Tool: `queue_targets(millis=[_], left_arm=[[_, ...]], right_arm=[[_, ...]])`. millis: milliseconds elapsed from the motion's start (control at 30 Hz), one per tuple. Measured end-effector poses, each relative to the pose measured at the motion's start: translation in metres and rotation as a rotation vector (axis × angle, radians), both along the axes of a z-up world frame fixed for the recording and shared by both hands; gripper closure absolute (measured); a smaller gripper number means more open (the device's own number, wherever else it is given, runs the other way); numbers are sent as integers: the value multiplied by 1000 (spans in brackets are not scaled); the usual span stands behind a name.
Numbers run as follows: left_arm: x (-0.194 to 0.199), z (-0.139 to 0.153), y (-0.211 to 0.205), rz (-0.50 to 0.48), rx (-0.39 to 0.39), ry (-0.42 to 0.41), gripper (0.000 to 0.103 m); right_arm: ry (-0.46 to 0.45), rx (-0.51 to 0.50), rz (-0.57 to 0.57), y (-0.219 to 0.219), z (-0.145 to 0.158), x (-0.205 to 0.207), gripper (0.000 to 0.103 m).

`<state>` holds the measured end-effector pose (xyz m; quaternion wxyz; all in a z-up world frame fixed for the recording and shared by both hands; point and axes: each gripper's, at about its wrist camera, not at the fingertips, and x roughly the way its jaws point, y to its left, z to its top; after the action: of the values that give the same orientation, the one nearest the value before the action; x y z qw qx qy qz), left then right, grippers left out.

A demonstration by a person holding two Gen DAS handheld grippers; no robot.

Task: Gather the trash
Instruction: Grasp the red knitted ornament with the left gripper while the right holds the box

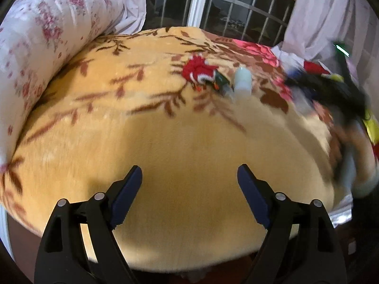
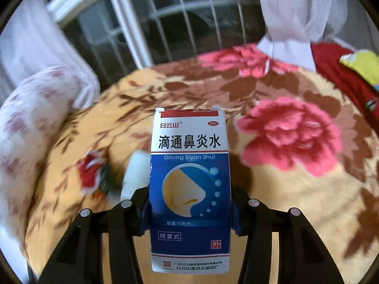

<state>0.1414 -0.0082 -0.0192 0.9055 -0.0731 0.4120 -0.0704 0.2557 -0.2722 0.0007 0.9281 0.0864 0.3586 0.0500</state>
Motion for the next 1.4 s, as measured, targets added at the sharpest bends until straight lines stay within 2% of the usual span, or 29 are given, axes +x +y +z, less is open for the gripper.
queue_targets(millis=[100, 167, 267, 367, 433, 667, 700, 733, 767, 800, 867, 933, 1033, 1167, 1333, 1400], left_arm=[[35, 10, -6, 23, -5, -13, 22], [62, 14, -14, 30, 23, -20, 22], [103, 16, -26, 41, 87, -38, 22], [137, 14, -36, 18, 116, -33, 22], [155, 11, -41, 7, 124, -21, 22], [200, -11, -48, 73, 192, -2, 22], [204, -12, -46, 100, 186, -9, 23], [207, -13, -43, 123, 189, -10, 30], [213, -16, -39, 135, 182, 13, 46], [220, -22, -34, 140, 157, 54, 52], [222, -27, -29, 150, 143, 66, 54], [219, -25, -36, 143, 184, 48, 55], [221, -29, -45, 133, 255, 59, 50], [225, -30, -42, 132, 246, 51, 52], [219, -27, -41, 133, 230, 14, 69], [216, -23, -41, 131, 223, -7, 72]], right_arm=[[-81, -37, 37, -5, 1, -32, 53], [-108, -62, 53, -7, -5, -41, 53], [-92, -35, 52, -15, -20, -40, 53], [-77, 26, 44, -26, -30, -37, 53], [-71, 50, 52, -28, -34, -33, 53], [-31, 124, 78, -34, -46, -26, 53], [-29, 130, 80, -35, -47, -26, 53], [-28, 130, 81, -34, -47, -26, 53], [-27, 129, 82, -34, -47, -26, 53], [-25, 126, 84, -33, -47, -25, 53], [-21, 123, 84, -33, -48, -25, 53], [-19, 125, 80, -34, -48, -25, 53], [-13, 125, 77, -34, -48, -25, 53], [-6, 120, 71, -34, -49, -24, 53], [-1, 120, 54, -36, -50, -24, 53], [-5, 125, 53, -37, -50, -24, 53]])
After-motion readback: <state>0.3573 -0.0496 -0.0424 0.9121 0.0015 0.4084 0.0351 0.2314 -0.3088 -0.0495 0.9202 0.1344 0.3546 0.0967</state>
